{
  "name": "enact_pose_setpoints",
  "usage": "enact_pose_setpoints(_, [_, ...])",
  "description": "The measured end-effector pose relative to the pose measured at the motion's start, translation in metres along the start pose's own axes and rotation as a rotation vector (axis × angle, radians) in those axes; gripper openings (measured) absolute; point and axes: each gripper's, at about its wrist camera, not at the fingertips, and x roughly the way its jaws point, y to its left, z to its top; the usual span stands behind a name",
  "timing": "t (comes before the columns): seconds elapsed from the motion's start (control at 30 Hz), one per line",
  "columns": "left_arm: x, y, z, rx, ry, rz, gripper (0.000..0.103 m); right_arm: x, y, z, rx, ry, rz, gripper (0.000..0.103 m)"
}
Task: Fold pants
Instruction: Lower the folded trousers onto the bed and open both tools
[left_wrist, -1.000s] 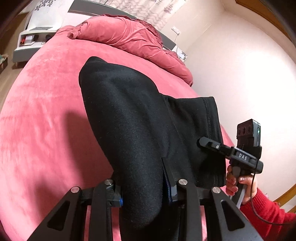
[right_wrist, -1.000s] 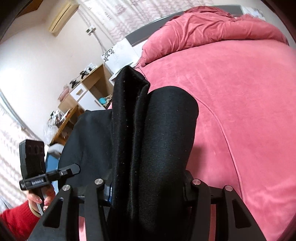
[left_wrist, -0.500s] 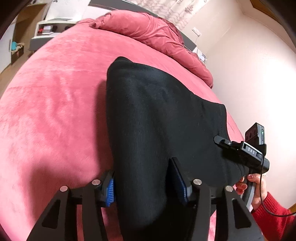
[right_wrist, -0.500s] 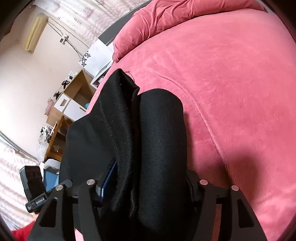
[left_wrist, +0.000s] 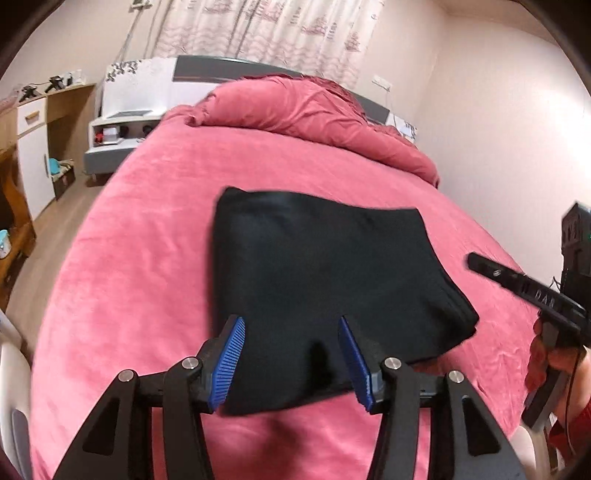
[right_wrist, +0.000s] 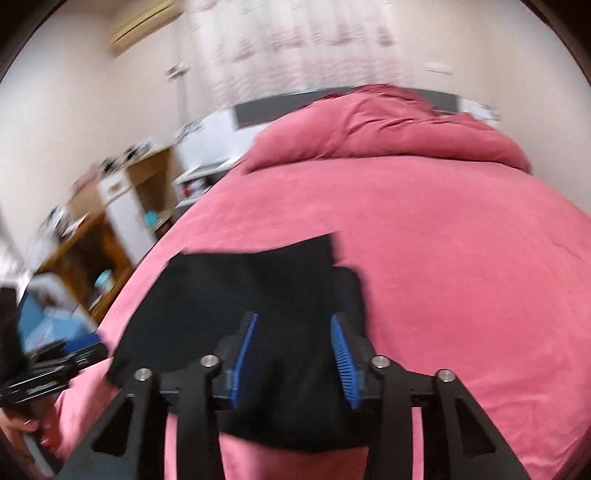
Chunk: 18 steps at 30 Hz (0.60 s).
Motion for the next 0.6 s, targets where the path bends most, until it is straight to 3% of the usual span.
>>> enact_pose_setpoints(0.1, [0.013, -0.021, -0.009, 0.025, 0.062, 0.026, 0.054, 0.014, 0.015, -0.012, -0.056, 0.05, -0.025, 0.031])
enact_pose_setpoints(0.2, [0.02, -0.024, -0.02, 0.035, 0.096, 0.066, 0.054, 0.022, 0.002, -0.029, 0.0, 0.106, -0.077, 0.03])
enact_pose_setpoints(0.3, [0.022, -0.032, -0.026, 0.047, 0.101, 0.074, 0.054, 0.029, -0.032, -0.047, 0.114, 0.158, -0.128, 0.013])
enact_pose_setpoints(0.33, [0.022, -0.037, -0.028, 0.071, 0.106, 0.092, 0.054, 0.033, -0.036, -0.049, 0.126, 0.16, -0.143, 0.012])
enact_pose_setpoints(0.5, [0.023, -0.063, -0.035, 0.198, 0.114, 0.2, 0.054, 0.021, -0.045, -0.054, 0.164, 0.123, -0.13, 0.014])
enact_pose_setpoints(0.6, [0.017, -0.066, -0.039, 0.189, 0.113, 0.211, 0.054, 0.003, -0.04, -0.06, 0.174, 0.087, -0.111, 0.021])
